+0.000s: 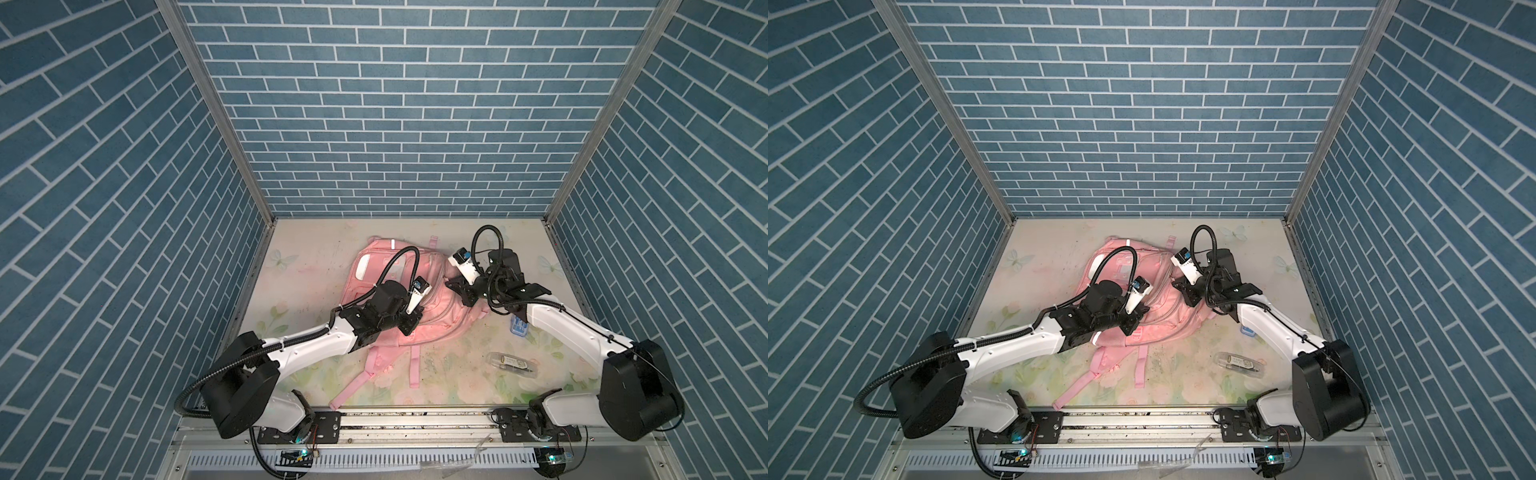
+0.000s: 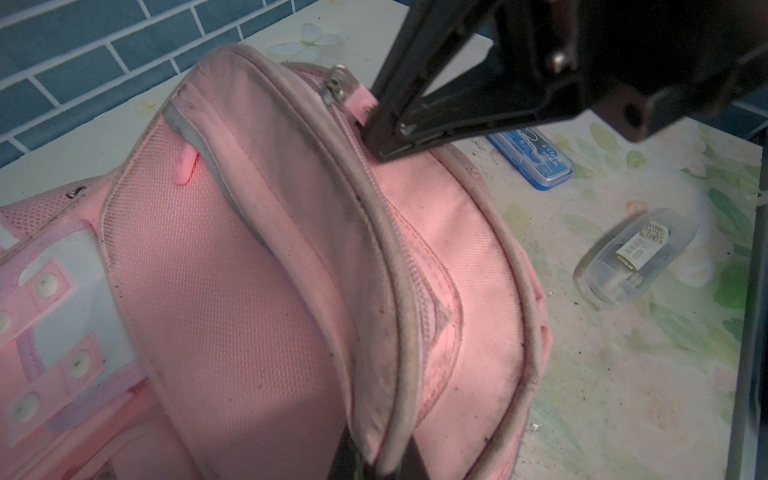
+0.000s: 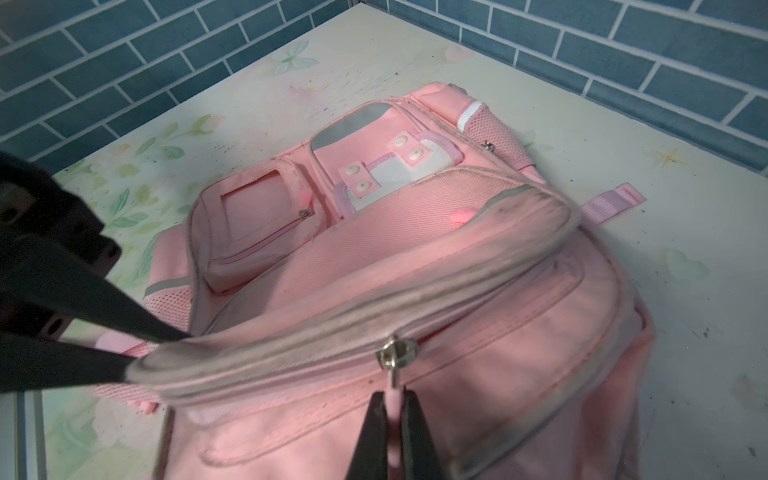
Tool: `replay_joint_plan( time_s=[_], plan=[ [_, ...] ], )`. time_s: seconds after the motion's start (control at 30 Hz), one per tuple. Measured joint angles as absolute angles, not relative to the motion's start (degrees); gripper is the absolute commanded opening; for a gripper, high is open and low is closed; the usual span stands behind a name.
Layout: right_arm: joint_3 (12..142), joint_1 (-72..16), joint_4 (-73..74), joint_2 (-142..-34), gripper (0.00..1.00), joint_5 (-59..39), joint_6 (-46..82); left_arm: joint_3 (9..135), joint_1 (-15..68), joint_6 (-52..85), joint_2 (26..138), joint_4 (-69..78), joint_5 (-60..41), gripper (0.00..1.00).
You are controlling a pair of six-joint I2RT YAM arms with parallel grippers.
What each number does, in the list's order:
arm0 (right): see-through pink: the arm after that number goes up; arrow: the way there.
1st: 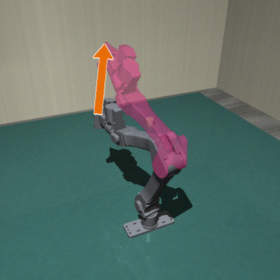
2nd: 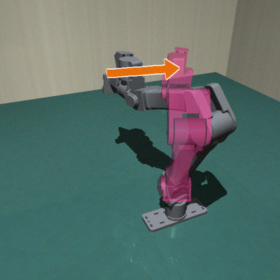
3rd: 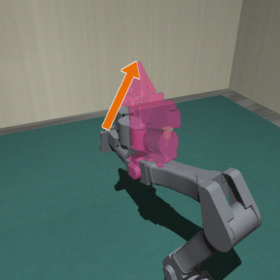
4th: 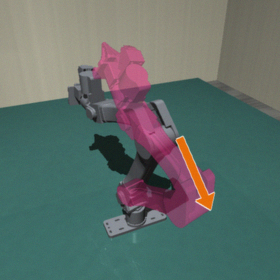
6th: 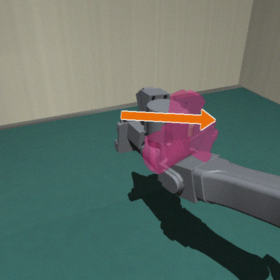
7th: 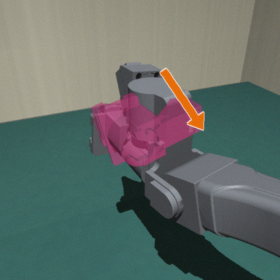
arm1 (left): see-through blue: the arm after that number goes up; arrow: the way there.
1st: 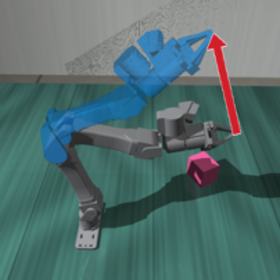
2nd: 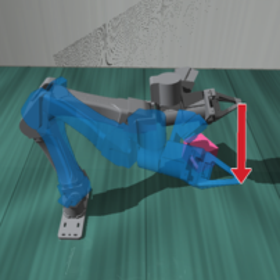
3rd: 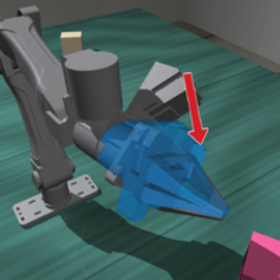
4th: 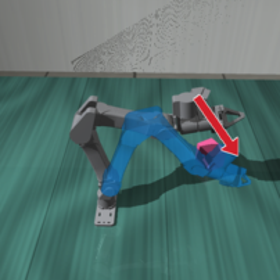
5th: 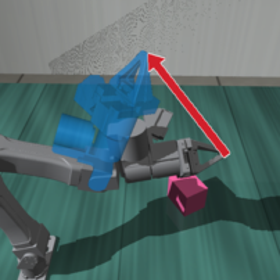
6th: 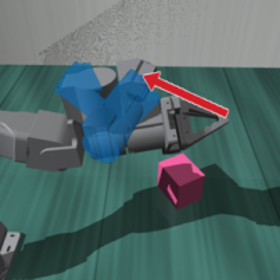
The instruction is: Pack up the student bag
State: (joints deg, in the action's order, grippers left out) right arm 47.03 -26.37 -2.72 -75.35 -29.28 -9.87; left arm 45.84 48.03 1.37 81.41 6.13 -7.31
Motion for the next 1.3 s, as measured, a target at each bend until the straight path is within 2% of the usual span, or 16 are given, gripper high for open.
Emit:
replay_joint_plan(
  time_s=[0.23, 0.3, 0.33, 0.4, 0.5, 0.73, 0.93, 1.3],
  plan=[
    [41.34, -32.29, 0.14, -70.74, 0.00, -30.30, -9.32, 46.19, 48.01, 4.38, 81.45, 5.45, -7.01, 0.00],
    [40.01, -32.99, 2.00, -70.15, 0.00, -30.11, -8.60, 47.13, 47.99, 4.82, 81.45, 3.64, -6.66, 0.26],
    [39.35, -33.01, 2.83, -69.82, 0.00, -29.93, -7.97, 47.79, 47.99, 5.41, 81.45, 2.59, -6.35, 0.33],
    [37.15, -33.01, 4.99, -68.82, 0.00, -29.54, -6.98, 50.09, 47.46, 7.49, 81.36, -0.51, -5.34, 0.42],
    [34.68, -33.17, 9.15, -67.68, 0.00, -28.82, -5.67, 53.10, 45.76, 9.74, 79.75, -5.52, -4.78, 0.49],
    [28.84, -34.04, 17.89, -67.48, 0.00, -27.31, -4.47, 64.58, 42.46, 14.61, 78.87, -11.55, -2.70, 0.55],
    [25.12, -34.72, 24.23, -66.26, 0.00, -25.41, -4.51, 77.23, 42.41, 16.75, 88.82, -16.27, -4.21, 0.57],
    [21.47, -37.80, 30.13, -65.25, 0.00, -20.60, -6.42, 89.21, 45.12, 17.10, 105.27, -26.35, -5.67, 0.59]
  ],
)
